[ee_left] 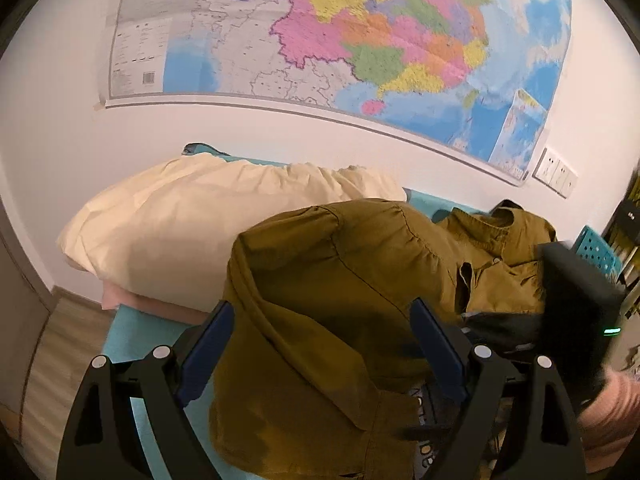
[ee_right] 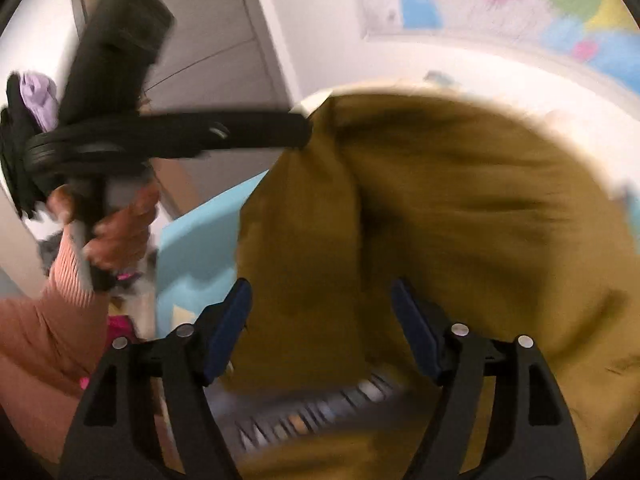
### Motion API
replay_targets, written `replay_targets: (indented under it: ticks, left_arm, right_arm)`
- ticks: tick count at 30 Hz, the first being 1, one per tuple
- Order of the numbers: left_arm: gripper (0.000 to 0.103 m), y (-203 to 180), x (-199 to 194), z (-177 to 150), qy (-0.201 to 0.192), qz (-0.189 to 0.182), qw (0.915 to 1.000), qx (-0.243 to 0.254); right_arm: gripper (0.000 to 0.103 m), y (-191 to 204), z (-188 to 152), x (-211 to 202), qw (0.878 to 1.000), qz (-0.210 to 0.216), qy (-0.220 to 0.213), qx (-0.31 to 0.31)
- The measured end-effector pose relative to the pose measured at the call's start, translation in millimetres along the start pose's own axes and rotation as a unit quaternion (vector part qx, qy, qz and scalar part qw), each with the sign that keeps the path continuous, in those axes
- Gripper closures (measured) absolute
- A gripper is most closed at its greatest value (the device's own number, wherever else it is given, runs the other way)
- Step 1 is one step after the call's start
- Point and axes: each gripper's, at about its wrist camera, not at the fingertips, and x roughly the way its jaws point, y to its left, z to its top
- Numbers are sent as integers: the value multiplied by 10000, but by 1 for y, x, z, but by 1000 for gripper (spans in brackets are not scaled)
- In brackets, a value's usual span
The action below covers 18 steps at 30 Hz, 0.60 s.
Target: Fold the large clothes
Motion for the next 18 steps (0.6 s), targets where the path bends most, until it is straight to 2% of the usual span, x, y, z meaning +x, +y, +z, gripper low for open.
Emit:
replay_targets:
  ticks: [2, 3, 4, 6, 8, 12, 16, 17, 18]
  left_arm:
    - [17, 5, -4, -1, -14, -59, 9999, -94]
    - [17, 9, -6, -2, -22, -87, 9998, -154]
    - [17, 12, -8, -3, -32, -103, 9997, -200]
    - [17, 16, -13, -4, -60, -92, 9996, -243]
    - [17, 20, -18, -5, -124, -98, 9996, -249]
    - [17, 24, -38, -2, -384, -511, 9974, -331]
    - [17, 17, -47, 5, -539, -873, 9942, -336]
    - [17, 12, -47, 6, -558, -895, 9941, -270]
    - [17, 7, -45, 8, -561, -910, 9941, -204]
  right_arm:
    - [31, -5, 6, 23, 9996, 140, 172, 158]
    - [43, -7, 8, 32, 9988, 289, 273, 285]
    - [75, -6, 9, 38, 9974, 503, 368, 361]
    - [94, 1, 14, 30, 9968, 703, 282, 256]
    - [96, 10, 24, 1, 9968, 793, 43, 68]
    - [97, 10, 43, -85, 9950, 803, -594, -57]
    - [97, -10, 54, -191, 9925, 367, -1167, 17]
    - [97, -14, 51, -211, 9916, 286, -1263, 54]
    - [97, -23, 42, -248, 9903, 74, -1378, 145]
